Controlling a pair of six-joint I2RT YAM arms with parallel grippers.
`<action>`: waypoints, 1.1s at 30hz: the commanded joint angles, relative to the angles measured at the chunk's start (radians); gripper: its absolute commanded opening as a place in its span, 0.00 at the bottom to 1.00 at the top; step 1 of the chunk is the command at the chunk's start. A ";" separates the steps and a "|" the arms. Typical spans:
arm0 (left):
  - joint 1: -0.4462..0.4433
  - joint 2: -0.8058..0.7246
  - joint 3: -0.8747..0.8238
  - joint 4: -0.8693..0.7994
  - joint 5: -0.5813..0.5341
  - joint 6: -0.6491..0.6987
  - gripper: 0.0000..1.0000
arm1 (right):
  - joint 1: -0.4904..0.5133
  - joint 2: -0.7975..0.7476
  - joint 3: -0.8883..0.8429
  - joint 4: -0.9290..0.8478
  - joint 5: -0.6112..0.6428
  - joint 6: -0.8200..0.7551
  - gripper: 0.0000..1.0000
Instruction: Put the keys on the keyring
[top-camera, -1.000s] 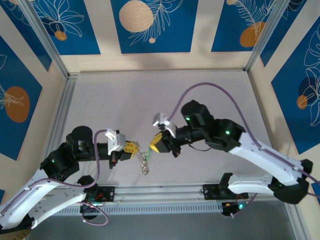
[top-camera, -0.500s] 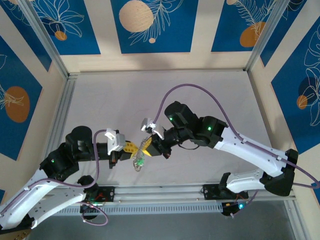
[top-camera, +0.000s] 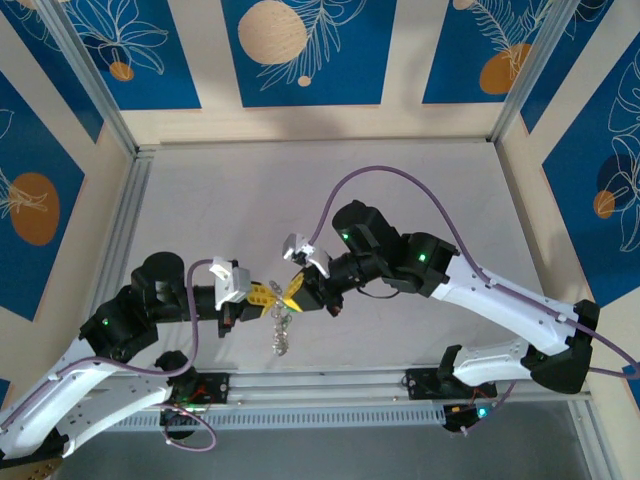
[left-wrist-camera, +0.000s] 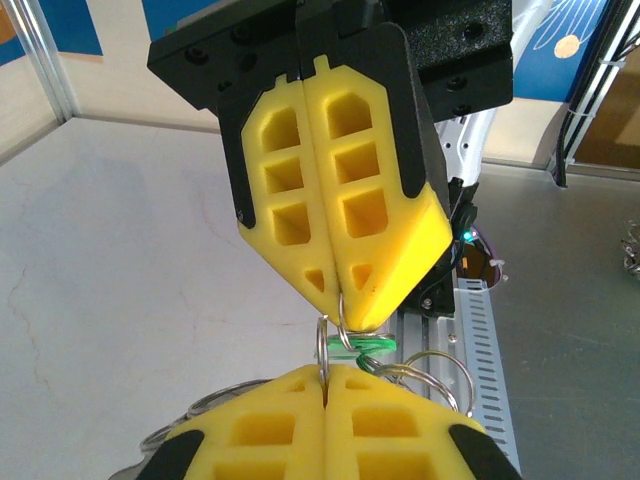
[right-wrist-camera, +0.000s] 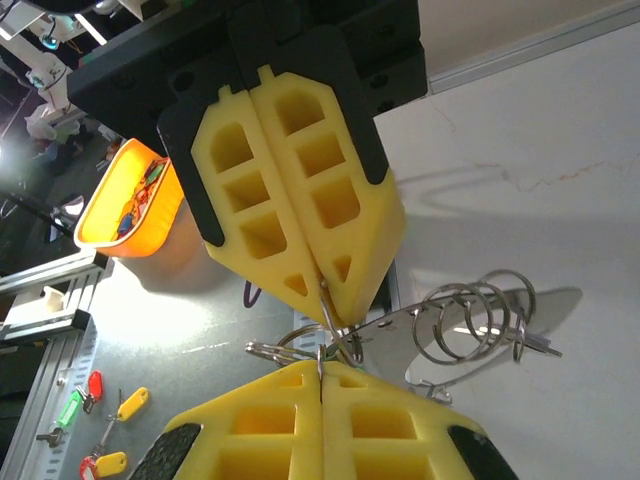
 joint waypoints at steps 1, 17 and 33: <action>-0.013 -0.013 0.041 0.033 0.014 0.023 0.00 | -0.019 -0.010 0.024 0.010 -0.012 0.033 0.00; -0.020 -0.015 0.047 0.024 0.016 0.032 0.00 | -0.051 0.009 0.051 -0.006 -0.034 0.080 0.00; -0.023 -0.011 0.052 0.027 0.017 0.032 0.00 | -0.070 0.055 0.098 -0.074 -0.027 0.107 0.00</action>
